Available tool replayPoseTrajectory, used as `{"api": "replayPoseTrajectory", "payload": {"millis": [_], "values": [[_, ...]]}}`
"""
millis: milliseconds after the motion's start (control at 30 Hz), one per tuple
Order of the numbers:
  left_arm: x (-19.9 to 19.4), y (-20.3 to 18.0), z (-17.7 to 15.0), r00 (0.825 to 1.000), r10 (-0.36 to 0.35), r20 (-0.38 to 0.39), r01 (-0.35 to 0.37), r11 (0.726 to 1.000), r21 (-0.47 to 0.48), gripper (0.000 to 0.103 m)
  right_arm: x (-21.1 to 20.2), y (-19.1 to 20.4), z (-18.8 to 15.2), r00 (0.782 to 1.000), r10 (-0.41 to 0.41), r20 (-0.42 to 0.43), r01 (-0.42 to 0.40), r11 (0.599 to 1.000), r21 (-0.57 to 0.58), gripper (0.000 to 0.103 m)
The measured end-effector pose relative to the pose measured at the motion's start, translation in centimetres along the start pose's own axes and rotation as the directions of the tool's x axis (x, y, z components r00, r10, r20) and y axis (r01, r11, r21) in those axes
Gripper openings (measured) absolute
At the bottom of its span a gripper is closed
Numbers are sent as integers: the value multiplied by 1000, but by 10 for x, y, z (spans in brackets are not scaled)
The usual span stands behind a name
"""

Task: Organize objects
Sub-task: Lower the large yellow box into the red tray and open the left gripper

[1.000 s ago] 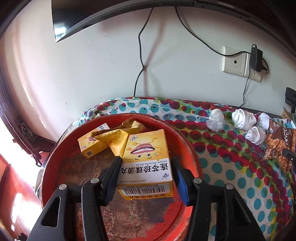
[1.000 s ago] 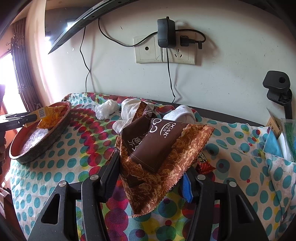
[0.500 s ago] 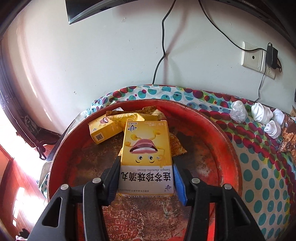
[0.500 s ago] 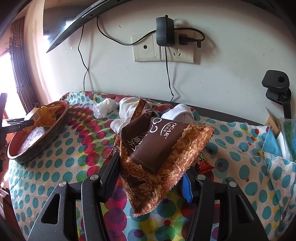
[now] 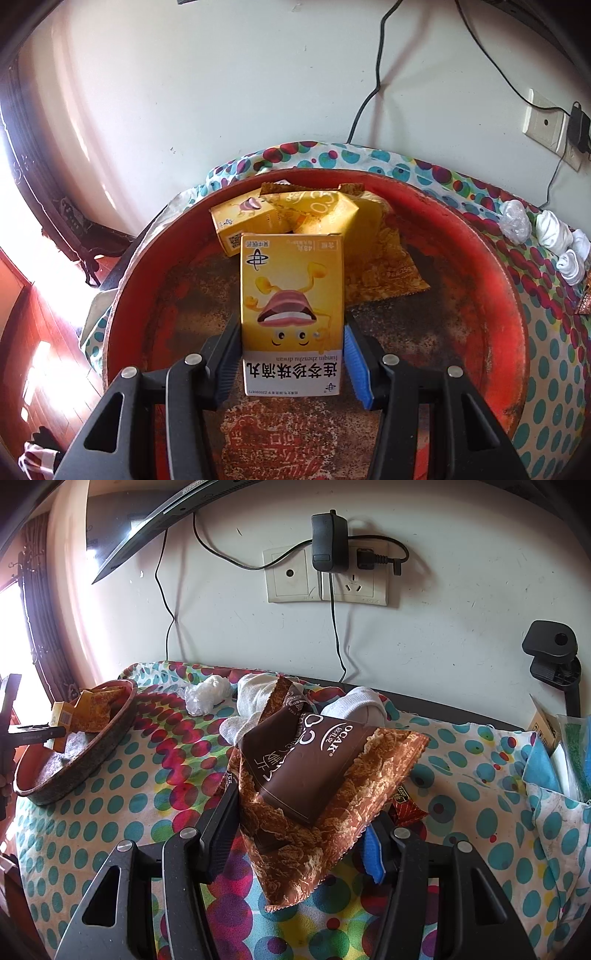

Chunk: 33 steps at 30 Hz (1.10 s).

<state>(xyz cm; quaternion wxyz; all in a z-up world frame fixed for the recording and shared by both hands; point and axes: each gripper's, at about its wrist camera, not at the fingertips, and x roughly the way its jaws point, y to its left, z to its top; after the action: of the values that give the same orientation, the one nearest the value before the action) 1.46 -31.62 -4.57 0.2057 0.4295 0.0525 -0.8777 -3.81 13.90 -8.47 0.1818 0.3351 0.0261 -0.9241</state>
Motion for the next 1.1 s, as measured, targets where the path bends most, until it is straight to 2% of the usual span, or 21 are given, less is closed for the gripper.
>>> {"api": "replayPoseTrajectory", "payload": {"millis": [300, 433, 667, 900, 1100], "values": [[16, 30, 8, 998, 34, -56, -38, 997, -73, 52, 0, -1, 0, 1000, -4, 0, 4, 1000, 1, 55], [20, 41, 9, 997, 9, -77, -19, 991, -132, 52, 1, -1, 0, 1000, -5, -1, 5, 1000, 1, 55], [20, 42, 6, 996, 9, -84, -24, 985, -172, 55, 1, -2, 0, 1000, -6, -4, 6, 1000, 1, 55], [5, 27, 5, 999, 12, -46, -16, 995, -102, 66, 1, -1, 0, 1000, -5, -4, 6, 1000, 3, 55], [-2, 25, 5, 999, -5, -41, 0, 993, -119, 67, 2, -1, 0, 1000, -5, -5, 5, 1000, 4, 54]]}}
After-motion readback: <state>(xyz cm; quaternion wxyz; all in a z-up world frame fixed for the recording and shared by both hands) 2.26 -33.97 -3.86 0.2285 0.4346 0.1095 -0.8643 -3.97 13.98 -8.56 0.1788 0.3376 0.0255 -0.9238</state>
